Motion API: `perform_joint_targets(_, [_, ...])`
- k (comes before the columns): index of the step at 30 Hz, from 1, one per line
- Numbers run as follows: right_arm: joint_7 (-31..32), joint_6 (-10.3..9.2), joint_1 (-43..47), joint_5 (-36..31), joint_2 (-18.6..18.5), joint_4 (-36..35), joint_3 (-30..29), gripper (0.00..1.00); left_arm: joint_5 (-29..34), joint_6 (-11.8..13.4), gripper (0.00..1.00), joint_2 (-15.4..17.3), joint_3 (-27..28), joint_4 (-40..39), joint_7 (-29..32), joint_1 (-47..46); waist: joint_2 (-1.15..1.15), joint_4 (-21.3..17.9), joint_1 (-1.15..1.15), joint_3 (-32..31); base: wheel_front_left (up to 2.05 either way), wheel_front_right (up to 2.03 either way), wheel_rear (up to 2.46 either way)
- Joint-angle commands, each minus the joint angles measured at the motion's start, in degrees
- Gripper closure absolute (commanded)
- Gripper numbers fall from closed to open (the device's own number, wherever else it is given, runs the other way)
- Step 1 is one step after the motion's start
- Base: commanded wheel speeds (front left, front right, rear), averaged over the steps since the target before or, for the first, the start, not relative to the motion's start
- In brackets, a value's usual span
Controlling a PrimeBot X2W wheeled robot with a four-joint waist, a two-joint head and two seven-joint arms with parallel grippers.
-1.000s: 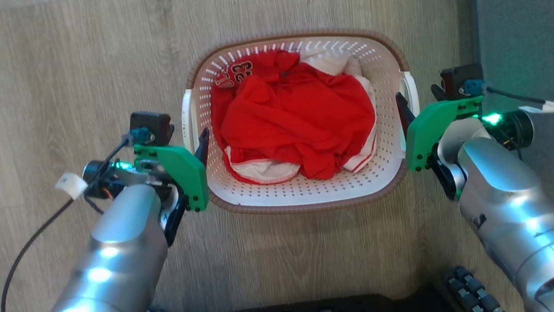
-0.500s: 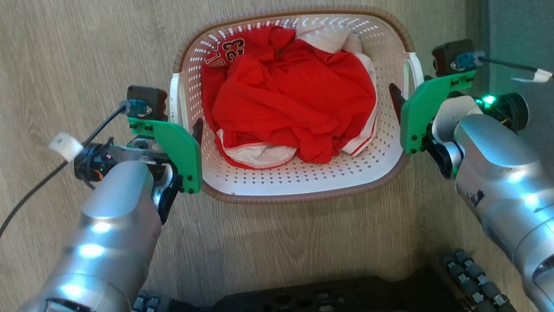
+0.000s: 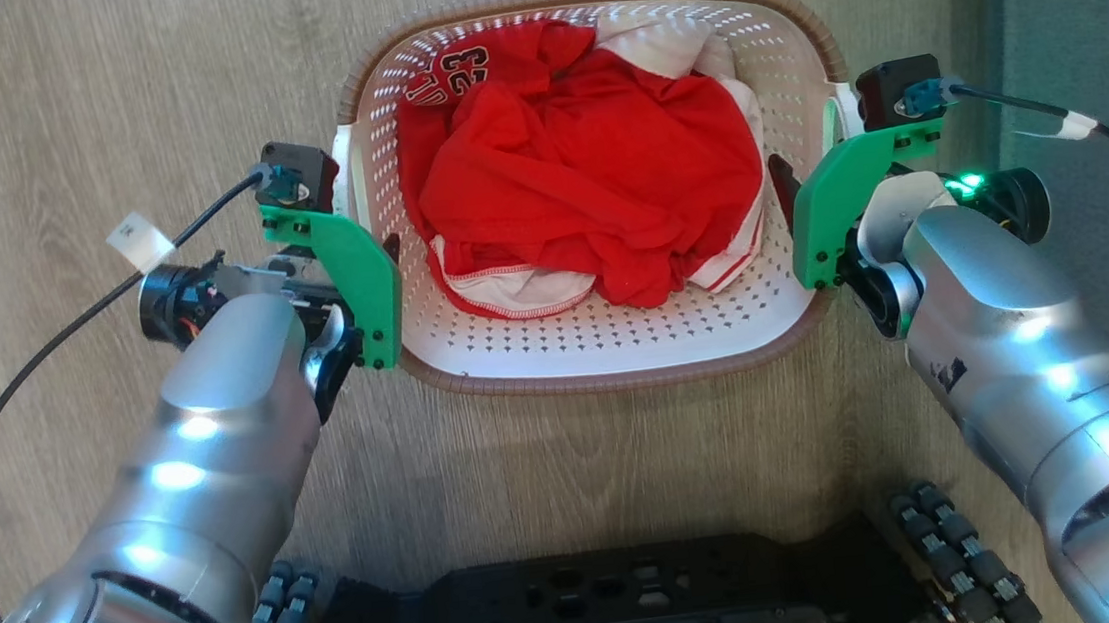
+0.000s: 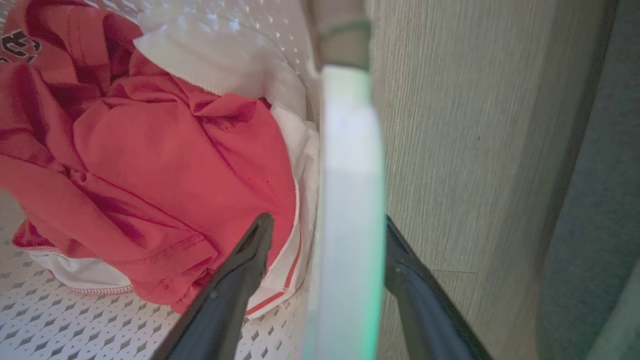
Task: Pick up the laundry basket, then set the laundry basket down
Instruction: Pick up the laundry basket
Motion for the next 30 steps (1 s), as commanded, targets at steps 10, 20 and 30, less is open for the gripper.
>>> perform_joint_targets(10, [-0.76,0.41,0.81,0.23,0.69,2.91,2.53,0.0,-3.1,1.62,0.0,1.17,-2.95,-2.71,0.96,-0.5,0.0,1.27,0.0,0.75,0.0,0.0,0.0])
perform_joint_targets(20, [-1.39,0.41,0.46,0.65,0.69,3.9,3.06,0.84,-6.32,1.58,0.61,1.17,-6.08,-3.77,1.5,-0.75,0.0,1.76,0.0,0.73,0.0,0.0,0.0])
perform_joint_targets(30, [-2.27,0.41,0.16,2.15,0.69,3.81,4.31,1.0,-10.33,1.28,1.0,1.17,-8.65,-3.65,2.02,-1.0,0.0,2.04,0.0,0.79,0.0,0.0,0.0])
